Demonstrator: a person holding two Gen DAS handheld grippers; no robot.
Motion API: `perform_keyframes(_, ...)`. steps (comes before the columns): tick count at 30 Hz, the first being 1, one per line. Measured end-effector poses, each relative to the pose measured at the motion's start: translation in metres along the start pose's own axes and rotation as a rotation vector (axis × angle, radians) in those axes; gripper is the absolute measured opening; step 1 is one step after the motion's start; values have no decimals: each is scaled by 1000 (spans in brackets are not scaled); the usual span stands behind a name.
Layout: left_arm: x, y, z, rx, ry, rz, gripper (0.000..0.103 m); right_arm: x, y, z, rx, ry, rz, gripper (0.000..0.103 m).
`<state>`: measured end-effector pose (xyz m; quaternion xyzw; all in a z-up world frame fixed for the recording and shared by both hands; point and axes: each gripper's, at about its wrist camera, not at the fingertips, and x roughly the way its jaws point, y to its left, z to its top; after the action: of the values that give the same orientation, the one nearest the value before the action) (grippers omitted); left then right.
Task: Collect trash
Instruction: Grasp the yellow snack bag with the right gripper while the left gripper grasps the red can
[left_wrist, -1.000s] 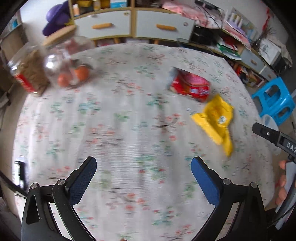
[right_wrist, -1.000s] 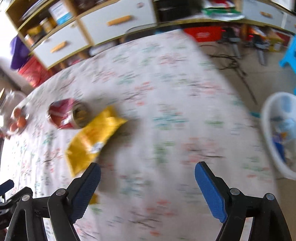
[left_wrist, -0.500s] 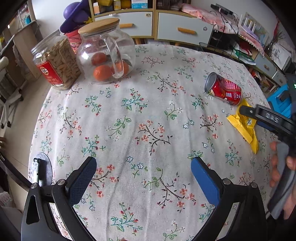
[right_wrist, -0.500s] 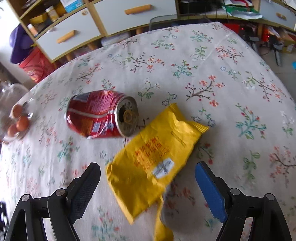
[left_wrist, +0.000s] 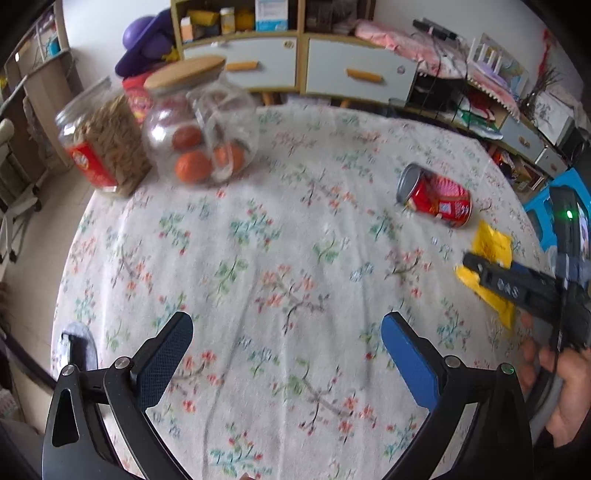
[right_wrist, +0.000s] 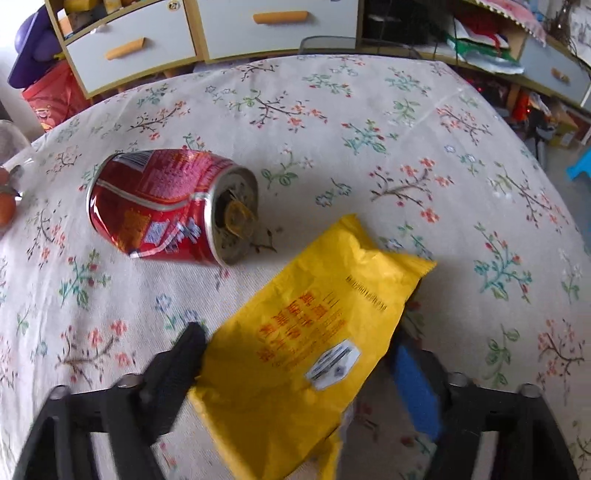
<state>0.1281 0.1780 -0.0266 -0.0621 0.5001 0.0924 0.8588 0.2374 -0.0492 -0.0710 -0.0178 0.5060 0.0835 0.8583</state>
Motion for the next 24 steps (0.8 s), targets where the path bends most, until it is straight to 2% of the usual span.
perform_keyframes(2,4,-8,5,13,-3,-14,103,-4,-6,-2,-15,16,14,68)
perform_keyframes(5,12,-26,12,32,0,-48,103,-12,-17,-3,-29,25,19,64)
perform_keyframes(15,30,-107,49,114,-51,-175,103,-40,-77,0,78,1,74,63)
perform_keyframes(20,43,-123,66,92,-87,-193,103,-50,-101,2,104,-22,76,63)
perform_keyframes(24,60,-132,74,71,-84,-186,103,-51,-115,2,111,-37,74,63)
